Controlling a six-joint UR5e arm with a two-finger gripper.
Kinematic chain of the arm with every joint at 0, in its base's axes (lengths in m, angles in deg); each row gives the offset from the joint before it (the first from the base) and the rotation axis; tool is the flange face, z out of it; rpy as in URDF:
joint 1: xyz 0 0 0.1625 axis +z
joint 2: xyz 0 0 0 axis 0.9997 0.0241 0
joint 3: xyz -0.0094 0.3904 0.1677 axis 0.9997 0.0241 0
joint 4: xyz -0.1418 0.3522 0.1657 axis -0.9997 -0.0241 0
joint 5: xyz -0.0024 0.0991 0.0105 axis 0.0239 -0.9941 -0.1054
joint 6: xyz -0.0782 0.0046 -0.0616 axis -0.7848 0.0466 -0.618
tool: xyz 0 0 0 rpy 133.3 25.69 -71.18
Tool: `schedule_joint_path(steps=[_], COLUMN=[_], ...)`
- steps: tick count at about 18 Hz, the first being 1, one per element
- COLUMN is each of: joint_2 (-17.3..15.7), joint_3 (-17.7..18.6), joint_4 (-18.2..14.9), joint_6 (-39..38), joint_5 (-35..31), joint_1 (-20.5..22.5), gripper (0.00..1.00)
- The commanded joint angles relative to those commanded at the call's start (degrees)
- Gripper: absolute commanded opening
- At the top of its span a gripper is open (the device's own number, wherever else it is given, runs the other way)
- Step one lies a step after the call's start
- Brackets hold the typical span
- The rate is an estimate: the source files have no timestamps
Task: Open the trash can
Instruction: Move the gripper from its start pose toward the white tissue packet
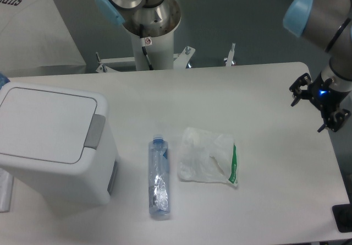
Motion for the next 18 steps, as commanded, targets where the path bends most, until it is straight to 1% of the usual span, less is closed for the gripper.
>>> schedule_joint_path(steps=[6, 8, 10, 12, 14, 15, 17, 18], joint_2=[-0.8, -1.1, -1.9, -2.7, -4.1, -4.4, -4.7, -5.4], joint_3=[1.2, 1.6, 3.0, 3.8, 5.4, 5.6, 6.4, 6.4], joint_4=[-0.1, -0.4, -0.4, -0.6, -0.5, -0.4, -0.2, -0.2], joint_6=[2.0, 1.1, 0.5, -2.8, -9.2, -11.1, -13.1, -14.5], joint_5=[0.2, 0.0, 0.3, 0.8, 3.4, 4.5, 4.9, 5.0], joint_1=[0.2, -0.1, 0.4, 0.4, 0.6, 0.6, -0.2, -0.8], gripper=[1.00, 1.00, 1.00, 1.00, 1.00, 1.00, 1.00, 1.00])
